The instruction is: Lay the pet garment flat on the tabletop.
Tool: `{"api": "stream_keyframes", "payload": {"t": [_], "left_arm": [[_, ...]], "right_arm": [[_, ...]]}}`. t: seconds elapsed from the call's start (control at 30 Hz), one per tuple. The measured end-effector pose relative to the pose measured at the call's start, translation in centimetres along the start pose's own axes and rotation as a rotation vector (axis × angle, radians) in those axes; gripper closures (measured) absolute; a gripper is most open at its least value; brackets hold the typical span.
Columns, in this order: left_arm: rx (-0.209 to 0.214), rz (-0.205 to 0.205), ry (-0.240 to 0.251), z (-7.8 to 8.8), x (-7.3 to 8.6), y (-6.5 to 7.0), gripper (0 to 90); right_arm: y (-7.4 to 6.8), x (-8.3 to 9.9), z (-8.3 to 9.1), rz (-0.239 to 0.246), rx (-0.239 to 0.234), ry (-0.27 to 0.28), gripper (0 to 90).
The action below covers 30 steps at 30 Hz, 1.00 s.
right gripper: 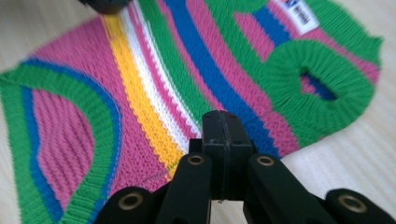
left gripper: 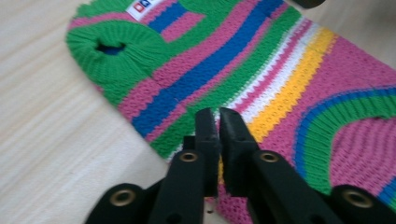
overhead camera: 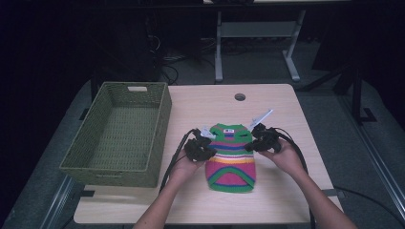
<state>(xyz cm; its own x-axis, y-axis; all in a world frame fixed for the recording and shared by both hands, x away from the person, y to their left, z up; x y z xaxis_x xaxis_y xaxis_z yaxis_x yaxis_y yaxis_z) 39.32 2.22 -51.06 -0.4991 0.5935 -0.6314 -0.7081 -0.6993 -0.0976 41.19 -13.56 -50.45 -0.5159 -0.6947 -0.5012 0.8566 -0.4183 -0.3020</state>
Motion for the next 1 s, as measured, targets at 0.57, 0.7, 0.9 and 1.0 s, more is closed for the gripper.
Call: {"api": "stream_keyframes", "payload": {"t": [0.57, 0.7, 0.9, 1.0], "left_arm": [[-0.017, 0.029, -0.051, -1.8, 0.2, -0.2, 86.9], [-0.023, 0.048, -0.039, -2.0, 0.0, -0.4, 85.2], [-0.022, 0.072, -0.045, -2.1, 0.0, -0.7, 82.9], [-0.042, 0.034, -0.055, -2.0, 0.0, -0.8, 80.3]], "right_arm": [[1.8, 0.5, -1.8, -0.054, 0.034, -0.012, 85.3], [2.1, 0.3, -1.9, -0.05, 0.065, -0.003, 82.9], [2.5, 0.3, -1.8, -0.066, 0.044, 0.033, 79.9], [2.4, 0.3, -1.8, -0.066, 0.037, 0.031, 72.6]]}}
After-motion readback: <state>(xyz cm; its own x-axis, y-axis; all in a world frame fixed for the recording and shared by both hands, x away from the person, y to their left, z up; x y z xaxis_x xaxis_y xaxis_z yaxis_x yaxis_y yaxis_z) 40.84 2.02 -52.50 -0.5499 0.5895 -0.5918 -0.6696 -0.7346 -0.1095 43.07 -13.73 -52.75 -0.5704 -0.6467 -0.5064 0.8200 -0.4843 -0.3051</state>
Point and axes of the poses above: each handheld gripper's, and its own axes: z roughly backward along the jaws, x roughly out of its underside, y roughly to its right, the point moved 9 cm from there along -z, roughly forward along the jaws, and after that the axes turned 13 degrees about -x, right-handed, at the moved point
